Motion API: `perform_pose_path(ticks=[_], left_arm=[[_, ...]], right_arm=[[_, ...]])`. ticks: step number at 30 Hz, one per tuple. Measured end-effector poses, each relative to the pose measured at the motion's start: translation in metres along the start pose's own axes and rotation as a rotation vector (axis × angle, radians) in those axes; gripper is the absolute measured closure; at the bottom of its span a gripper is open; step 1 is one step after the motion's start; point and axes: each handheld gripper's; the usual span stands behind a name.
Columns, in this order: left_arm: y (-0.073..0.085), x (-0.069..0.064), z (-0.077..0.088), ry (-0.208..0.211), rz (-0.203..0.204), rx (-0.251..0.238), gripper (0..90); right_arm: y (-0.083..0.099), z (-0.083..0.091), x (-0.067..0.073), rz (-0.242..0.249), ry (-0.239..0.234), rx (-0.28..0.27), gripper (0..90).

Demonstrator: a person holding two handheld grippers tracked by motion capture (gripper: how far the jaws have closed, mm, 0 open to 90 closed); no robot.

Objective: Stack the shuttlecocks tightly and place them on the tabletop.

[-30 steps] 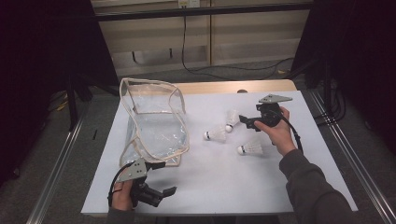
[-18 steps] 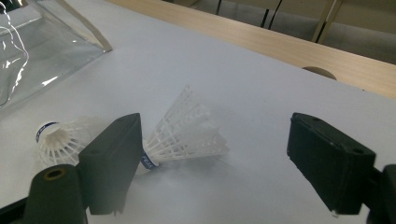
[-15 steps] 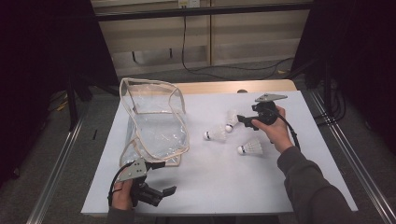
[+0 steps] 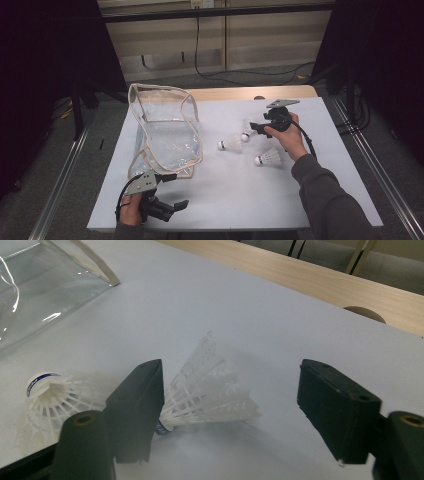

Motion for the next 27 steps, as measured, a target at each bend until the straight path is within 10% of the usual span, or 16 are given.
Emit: perform_pose_path(ticks=[27], left_arm=[[0.0003,0.0008,-0.0005,-0.002,0.004,0.001,4.1]], right_arm=[[0.0044,-0.0070,-0.0046,-0.020,-0.090,0.074,63.4]])
Point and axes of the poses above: each handheld gripper's, and its own axes: z roughly backward along the jaws, y roughly out of its underside, x roughly to its left, and after that the axes turned 12 degrees about -y, right-handed
